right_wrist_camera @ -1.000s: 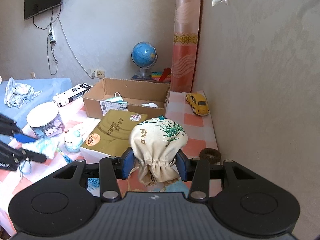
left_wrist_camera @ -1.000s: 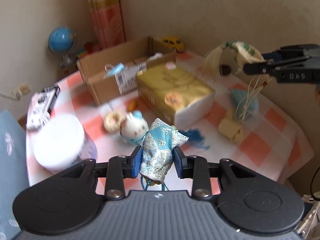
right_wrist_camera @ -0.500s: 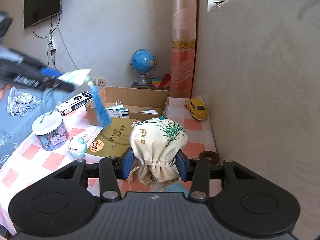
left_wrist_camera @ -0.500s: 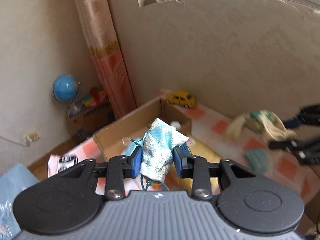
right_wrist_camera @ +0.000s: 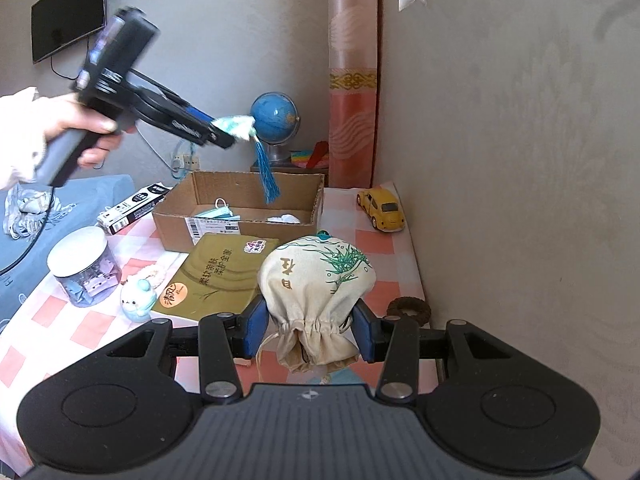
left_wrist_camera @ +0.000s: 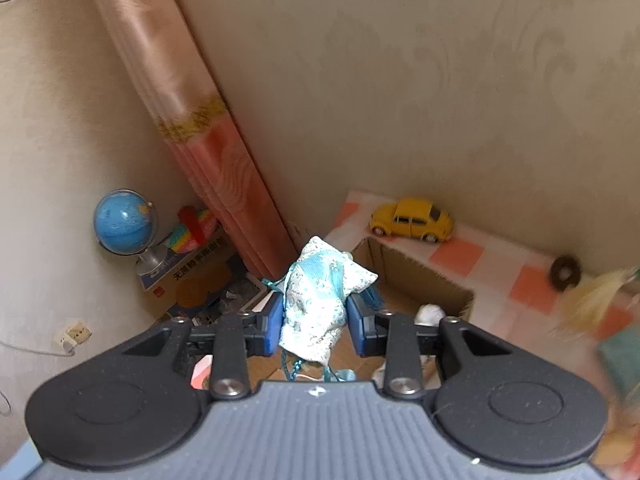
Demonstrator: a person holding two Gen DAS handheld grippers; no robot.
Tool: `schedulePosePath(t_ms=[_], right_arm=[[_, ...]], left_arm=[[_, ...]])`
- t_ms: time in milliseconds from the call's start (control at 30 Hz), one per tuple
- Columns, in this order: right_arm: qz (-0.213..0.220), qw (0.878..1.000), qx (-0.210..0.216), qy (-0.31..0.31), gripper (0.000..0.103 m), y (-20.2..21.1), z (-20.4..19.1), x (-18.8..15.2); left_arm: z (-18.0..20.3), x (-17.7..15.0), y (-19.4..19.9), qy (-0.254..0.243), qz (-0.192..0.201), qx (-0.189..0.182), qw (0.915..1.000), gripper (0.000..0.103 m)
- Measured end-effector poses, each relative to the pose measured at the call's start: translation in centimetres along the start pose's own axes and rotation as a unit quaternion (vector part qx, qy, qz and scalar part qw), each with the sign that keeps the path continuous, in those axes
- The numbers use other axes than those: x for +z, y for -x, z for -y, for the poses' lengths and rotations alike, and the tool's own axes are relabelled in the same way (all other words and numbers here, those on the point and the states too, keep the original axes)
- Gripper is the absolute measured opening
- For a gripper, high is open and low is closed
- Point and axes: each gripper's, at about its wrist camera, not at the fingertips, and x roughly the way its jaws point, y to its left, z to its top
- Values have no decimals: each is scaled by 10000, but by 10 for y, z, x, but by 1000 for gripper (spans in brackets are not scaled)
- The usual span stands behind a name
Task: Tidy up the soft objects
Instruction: 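Carry the blue floral sachet into the cardboard box and open the left tool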
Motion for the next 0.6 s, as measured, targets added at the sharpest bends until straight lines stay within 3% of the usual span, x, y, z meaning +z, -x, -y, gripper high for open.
schedulePosePath(t_ms=[167, 267, 433, 600], right_arm=[[-38, 10000, -73, -45, 50, -6, 4, 1], [-92, 9998, -138, -99, 50, -12, 7, 0], [-197, 9996, -167, -96, 50, -19, 6, 0], [-158, 9998, -147, -37, 50, -16, 1, 4]], left_arm=[[4, -2, -48, -191, -339, -202, 9990, 32], [11, -2, -70, -81, -349, -426, 9984, 33], [21, -4, -88, 41, -355, -489, 9982, 51], [11, -14, -66, 248, -279, -418, 9984, 75]])
